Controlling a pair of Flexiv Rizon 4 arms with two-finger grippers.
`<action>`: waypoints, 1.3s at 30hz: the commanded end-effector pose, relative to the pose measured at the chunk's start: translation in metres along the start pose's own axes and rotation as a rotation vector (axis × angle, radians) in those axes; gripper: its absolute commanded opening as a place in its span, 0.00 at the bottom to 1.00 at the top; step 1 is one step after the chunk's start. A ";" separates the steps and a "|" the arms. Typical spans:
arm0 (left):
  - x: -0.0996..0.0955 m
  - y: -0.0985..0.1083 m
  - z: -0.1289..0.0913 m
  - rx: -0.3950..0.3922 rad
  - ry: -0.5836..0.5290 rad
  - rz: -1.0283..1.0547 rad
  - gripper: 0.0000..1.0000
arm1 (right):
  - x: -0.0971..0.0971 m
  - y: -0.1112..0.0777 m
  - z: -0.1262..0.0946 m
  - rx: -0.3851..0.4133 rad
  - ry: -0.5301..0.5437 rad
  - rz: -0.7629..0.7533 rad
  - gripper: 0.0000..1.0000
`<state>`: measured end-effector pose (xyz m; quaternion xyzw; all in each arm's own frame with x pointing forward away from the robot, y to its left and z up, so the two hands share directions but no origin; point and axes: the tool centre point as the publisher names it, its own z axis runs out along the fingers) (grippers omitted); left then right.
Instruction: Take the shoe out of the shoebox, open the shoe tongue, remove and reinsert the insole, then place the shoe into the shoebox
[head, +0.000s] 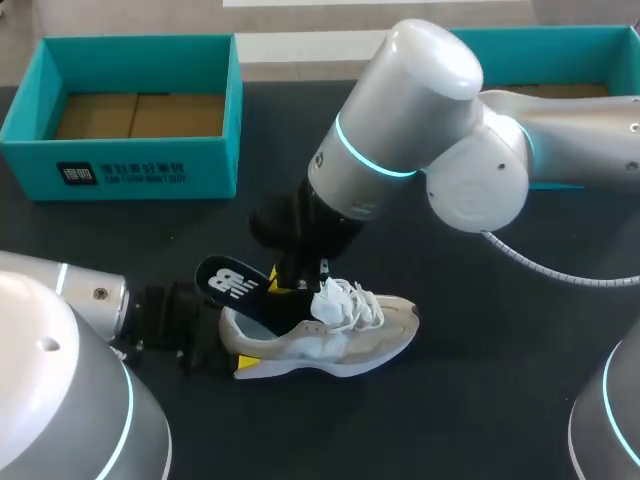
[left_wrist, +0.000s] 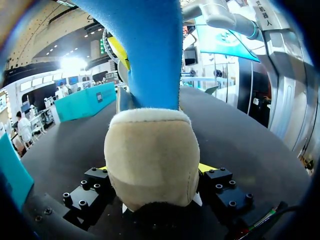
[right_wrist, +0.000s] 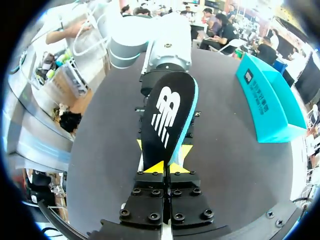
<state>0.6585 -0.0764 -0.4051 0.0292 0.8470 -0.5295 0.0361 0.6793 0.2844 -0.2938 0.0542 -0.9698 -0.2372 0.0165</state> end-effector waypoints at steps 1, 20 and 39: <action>0.001 0.001 0.001 -0.002 -0.002 0.000 0.00 | -0.005 0.003 0.012 0.001 0.014 0.003 0.00; 0.001 0.001 0.001 -0.002 -0.002 0.000 0.00 | -0.006 0.003 0.005 -0.054 0.246 0.124 1.00; 0.001 0.001 0.001 -0.002 -0.002 0.000 0.00 | -0.004 0.004 -0.004 -0.231 0.265 0.169 1.00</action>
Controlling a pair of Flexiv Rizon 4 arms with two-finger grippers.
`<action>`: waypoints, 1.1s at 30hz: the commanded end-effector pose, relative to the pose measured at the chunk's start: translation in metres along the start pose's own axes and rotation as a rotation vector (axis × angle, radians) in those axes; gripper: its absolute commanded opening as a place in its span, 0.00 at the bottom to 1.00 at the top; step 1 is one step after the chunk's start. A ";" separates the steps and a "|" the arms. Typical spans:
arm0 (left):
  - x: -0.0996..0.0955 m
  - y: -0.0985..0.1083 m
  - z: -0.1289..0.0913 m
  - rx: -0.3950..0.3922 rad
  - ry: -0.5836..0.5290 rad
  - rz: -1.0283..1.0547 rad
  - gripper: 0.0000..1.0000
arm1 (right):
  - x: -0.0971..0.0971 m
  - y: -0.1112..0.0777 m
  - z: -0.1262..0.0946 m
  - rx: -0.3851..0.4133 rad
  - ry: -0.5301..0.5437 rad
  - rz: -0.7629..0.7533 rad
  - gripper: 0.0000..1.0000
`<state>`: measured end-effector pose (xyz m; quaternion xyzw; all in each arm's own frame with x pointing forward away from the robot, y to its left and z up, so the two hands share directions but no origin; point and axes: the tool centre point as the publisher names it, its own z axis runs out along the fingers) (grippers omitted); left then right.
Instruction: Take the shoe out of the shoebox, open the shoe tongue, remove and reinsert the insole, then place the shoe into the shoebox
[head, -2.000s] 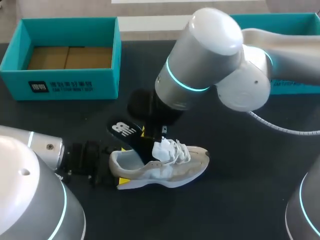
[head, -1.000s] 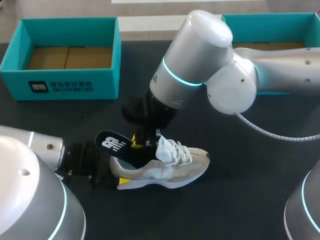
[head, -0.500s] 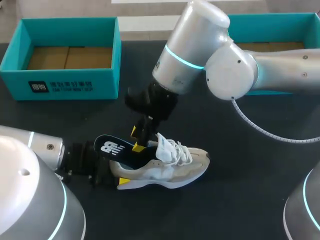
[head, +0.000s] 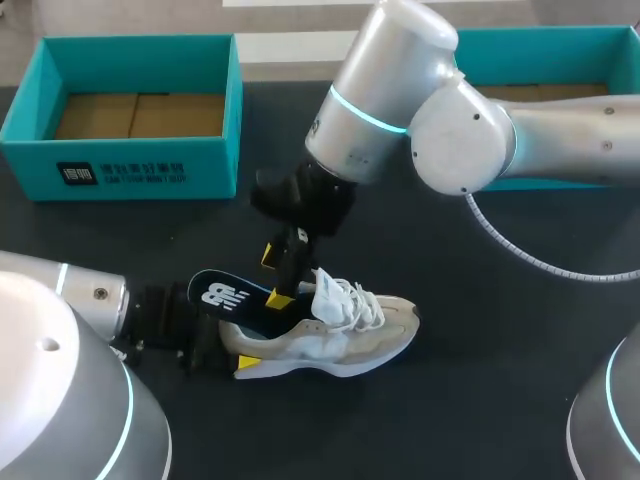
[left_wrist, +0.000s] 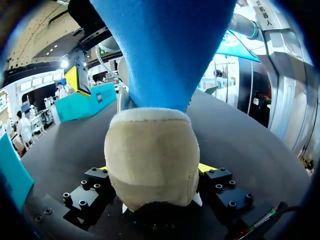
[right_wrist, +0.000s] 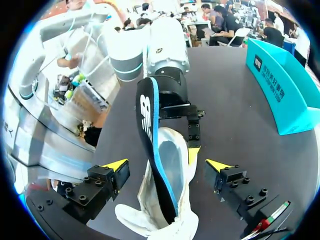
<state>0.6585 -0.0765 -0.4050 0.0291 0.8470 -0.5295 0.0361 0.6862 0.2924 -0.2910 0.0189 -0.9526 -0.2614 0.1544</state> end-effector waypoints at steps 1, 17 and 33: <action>0.001 0.001 0.001 -0.002 -0.002 0.001 0.00 | 0.006 -0.004 -0.006 -0.179 0.038 0.023 1.00; 0.001 0.001 0.001 -0.002 -0.002 0.001 0.00 | 0.012 -0.002 0.002 -0.240 0.251 0.079 0.85; 0.001 0.001 0.001 -0.002 -0.002 0.001 0.00 | 0.008 0.003 0.019 -0.139 0.313 0.024 0.60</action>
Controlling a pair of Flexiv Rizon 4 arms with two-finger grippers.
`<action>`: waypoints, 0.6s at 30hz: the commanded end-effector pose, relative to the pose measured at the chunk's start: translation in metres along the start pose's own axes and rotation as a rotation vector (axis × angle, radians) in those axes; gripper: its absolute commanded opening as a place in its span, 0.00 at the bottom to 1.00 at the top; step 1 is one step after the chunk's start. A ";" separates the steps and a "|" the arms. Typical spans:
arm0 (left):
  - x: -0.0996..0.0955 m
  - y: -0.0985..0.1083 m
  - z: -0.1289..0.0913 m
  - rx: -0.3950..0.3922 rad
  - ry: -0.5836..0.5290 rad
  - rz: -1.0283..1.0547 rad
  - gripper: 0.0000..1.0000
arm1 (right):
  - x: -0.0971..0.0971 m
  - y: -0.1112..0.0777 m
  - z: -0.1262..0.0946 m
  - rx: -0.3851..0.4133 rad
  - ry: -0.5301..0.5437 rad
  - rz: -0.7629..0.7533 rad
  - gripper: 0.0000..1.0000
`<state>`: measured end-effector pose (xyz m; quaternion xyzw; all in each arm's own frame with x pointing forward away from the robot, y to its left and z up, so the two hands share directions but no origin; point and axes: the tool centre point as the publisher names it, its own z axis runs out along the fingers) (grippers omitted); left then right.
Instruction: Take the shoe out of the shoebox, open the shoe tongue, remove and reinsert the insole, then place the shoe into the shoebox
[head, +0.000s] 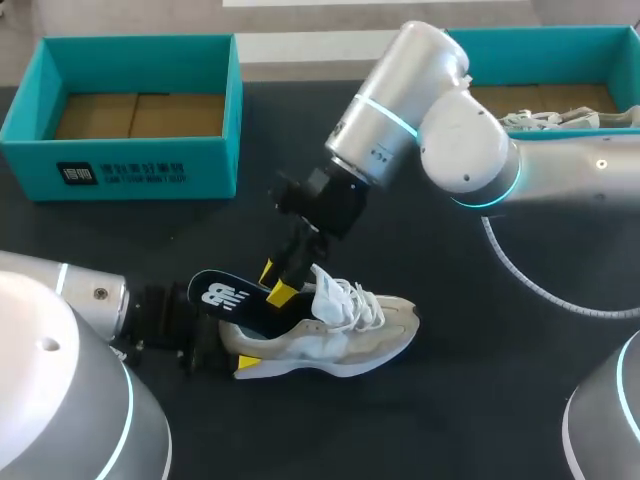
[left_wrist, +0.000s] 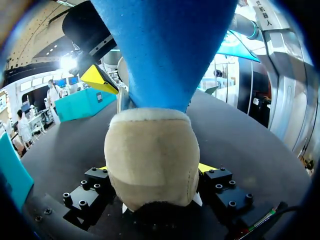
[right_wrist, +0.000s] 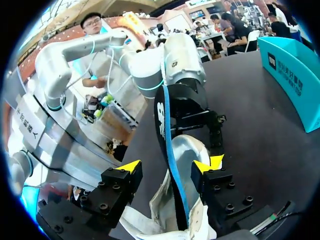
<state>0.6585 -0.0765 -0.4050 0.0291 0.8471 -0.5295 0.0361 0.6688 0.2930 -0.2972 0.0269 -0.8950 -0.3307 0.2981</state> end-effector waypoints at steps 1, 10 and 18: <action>0.001 0.001 0.001 -0.002 -0.002 0.001 0.00 | -0.010 0.005 0.009 0.033 0.020 -0.009 0.58; 0.001 0.001 0.001 -0.002 -0.002 0.001 0.00 | -0.010 0.008 0.019 0.052 0.061 -0.029 0.47; 0.001 0.001 0.001 -0.002 -0.002 0.001 0.00 | -0.008 0.009 0.028 0.057 0.093 -0.036 0.40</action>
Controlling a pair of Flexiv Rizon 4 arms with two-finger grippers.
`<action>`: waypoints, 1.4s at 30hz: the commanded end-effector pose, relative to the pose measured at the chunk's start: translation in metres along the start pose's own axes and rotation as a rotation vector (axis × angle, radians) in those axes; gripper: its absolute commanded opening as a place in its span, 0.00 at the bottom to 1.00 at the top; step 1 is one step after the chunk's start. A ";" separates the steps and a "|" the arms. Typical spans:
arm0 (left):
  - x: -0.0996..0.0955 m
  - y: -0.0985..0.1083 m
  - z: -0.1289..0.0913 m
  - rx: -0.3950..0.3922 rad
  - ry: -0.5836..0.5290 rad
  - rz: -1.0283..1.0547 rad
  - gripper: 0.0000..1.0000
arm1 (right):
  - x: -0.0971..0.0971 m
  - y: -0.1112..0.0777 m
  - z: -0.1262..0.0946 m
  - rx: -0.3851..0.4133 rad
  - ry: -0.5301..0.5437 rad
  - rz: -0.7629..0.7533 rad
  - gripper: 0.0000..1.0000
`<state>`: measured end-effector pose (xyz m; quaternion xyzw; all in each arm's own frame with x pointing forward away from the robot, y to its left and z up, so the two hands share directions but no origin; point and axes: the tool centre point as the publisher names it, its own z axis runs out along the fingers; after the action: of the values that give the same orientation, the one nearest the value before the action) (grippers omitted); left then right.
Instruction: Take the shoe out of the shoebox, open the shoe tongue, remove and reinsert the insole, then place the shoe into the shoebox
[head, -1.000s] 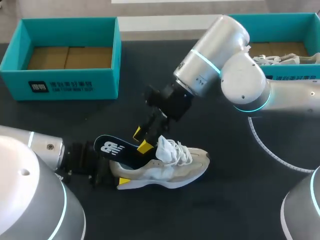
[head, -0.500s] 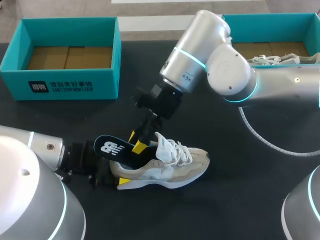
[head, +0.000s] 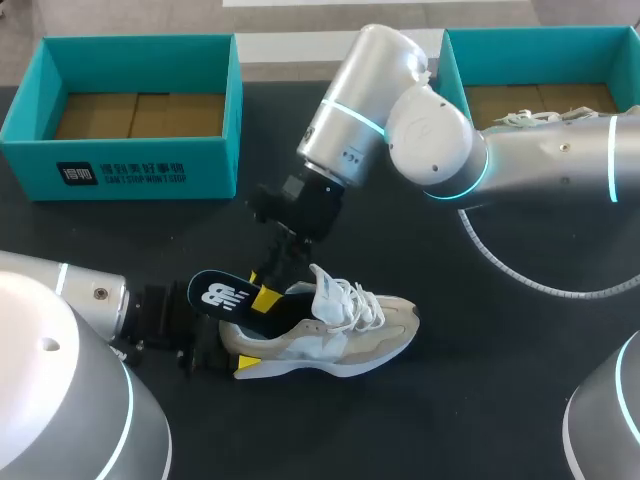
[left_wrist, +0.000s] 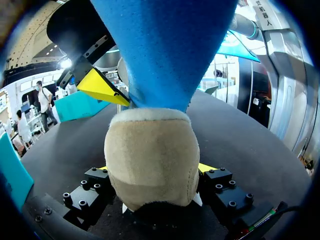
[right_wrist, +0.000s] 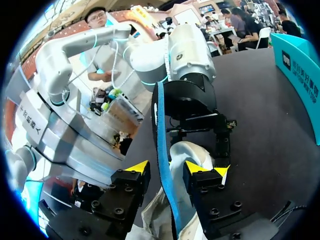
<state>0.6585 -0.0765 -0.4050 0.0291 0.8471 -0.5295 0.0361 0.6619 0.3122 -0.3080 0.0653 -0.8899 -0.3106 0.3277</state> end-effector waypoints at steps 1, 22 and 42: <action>0.001 0.001 0.001 -0.002 -0.002 0.001 0.00 | -0.003 0.002 0.007 0.000 0.016 0.003 0.39; 0.001 0.001 0.001 -0.002 -0.002 0.001 0.00 | -0.002 0.010 0.024 -0.052 0.051 -0.003 0.00; 0.001 0.001 0.001 -0.002 -0.002 0.001 0.00 | 0.021 0.077 -0.025 -0.499 0.174 0.092 0.00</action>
<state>0.6585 -0.0765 -0.4050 0.0291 0.8471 -0.5294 0.0362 0.6760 0.3572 -0.2415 0.0135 -0.7720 -0.4621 0.4362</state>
